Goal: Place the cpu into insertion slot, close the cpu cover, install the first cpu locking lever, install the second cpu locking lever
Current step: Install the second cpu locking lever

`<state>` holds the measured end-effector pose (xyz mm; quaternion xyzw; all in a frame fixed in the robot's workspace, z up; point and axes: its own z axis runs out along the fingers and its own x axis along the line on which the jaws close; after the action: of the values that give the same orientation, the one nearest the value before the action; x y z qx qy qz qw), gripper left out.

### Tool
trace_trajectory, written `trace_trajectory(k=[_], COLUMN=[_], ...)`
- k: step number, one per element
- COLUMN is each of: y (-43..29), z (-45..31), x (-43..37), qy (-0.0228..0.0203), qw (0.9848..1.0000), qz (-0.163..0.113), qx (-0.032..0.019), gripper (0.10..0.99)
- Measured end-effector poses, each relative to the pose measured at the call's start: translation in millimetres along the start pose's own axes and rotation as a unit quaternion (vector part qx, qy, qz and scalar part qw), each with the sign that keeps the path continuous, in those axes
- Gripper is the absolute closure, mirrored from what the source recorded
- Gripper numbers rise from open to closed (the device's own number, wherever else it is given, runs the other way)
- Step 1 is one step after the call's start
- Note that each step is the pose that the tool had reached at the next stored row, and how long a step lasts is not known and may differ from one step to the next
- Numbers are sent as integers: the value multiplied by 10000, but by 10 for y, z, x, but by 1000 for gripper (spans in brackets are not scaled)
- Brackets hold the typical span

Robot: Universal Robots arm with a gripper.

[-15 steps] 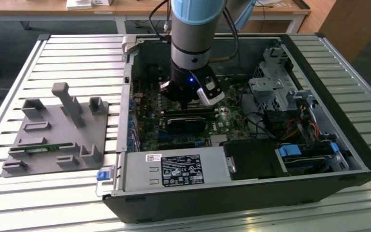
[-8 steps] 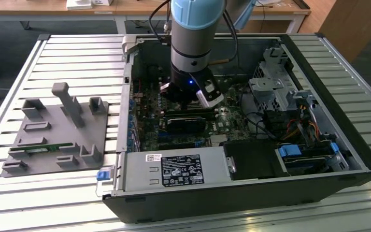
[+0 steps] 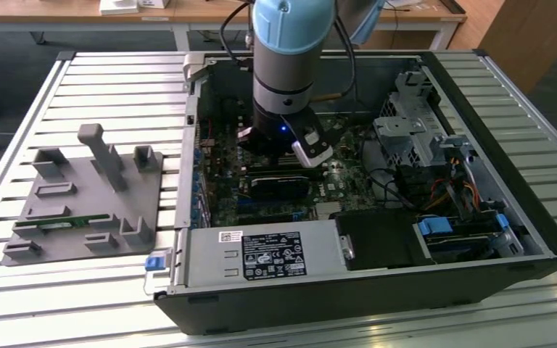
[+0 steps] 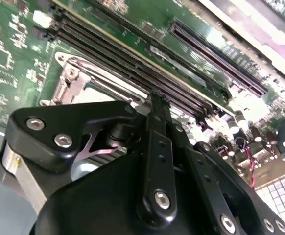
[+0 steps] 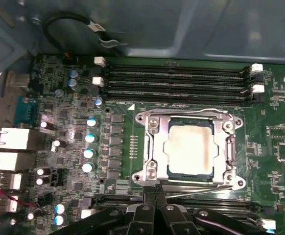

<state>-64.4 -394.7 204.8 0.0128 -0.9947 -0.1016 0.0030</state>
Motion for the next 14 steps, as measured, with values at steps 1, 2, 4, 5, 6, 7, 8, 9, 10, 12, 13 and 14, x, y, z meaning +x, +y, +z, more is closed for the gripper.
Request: trace_trajectory(k=[1,2,4,5,6,7,8,9,10,12,13,14], y=[-9,-20,-43,-56,-67,-77,-88,-96,-102,-111,-115,-119], z=[-1,-3,-6,-8,-9,-8,-4,4,13,29,38,48], x=[12,22,32,35,38,41,44,45,46,48,48,49], qy=[-2,-5,-8,-9,-10,-11,-11,-11,-12,-13,-14,-14], qw=[10000,10000,9999,9998,9998,9997,9996,9996,9995,9993,9992,9991], qz=[0,-2,-2,-2,-3,-3,-4,-4,-3,-4,-4,-4], qx=[-29,-64,-137,-180,-220,-250,-278,-300,-320,-370,-393,-415], gripper=[980,980,980,980,980,980,980,980,980,980,980,980])
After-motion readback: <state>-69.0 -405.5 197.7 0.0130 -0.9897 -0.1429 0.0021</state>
